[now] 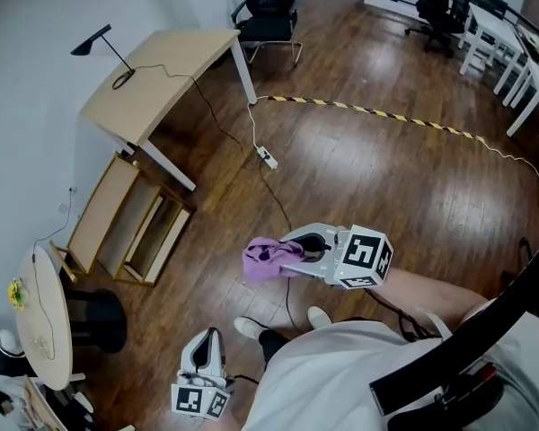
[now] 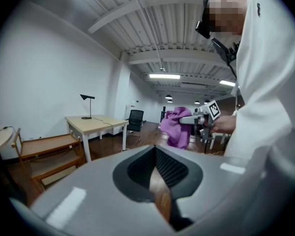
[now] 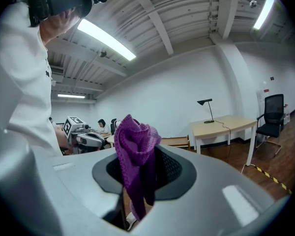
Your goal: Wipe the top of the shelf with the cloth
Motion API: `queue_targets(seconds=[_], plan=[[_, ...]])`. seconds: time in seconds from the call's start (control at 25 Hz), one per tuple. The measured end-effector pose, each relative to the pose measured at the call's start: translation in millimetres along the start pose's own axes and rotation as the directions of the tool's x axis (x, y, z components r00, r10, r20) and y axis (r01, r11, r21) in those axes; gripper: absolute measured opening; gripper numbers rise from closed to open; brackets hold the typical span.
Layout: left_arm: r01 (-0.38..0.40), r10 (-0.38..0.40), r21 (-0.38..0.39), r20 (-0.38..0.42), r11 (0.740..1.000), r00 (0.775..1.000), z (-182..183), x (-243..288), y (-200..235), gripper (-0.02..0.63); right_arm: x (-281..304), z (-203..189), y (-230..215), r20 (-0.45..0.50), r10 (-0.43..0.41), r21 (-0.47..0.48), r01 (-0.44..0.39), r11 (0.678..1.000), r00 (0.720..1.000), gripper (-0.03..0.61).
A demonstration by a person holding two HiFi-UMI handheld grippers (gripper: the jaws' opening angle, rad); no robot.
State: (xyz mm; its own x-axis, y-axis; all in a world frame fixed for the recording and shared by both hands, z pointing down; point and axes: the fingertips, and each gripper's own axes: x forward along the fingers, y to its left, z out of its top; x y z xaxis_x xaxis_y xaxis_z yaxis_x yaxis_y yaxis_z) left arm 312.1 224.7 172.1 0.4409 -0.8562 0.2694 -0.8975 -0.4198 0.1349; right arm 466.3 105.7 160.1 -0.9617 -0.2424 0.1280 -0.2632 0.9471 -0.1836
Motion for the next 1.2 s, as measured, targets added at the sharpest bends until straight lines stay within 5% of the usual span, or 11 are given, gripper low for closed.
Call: queue_targets(seconds=[1.2], plan=[[0.021, -0.020, 0.021, -0.057, 1.000, 0.998, 2.7, 14.5, -5.7, 0.017, -11.8, -4.8, -14.9, -0.004, -0.034, -0.025, 0.034, 0.999, 0.999, 0.097]])
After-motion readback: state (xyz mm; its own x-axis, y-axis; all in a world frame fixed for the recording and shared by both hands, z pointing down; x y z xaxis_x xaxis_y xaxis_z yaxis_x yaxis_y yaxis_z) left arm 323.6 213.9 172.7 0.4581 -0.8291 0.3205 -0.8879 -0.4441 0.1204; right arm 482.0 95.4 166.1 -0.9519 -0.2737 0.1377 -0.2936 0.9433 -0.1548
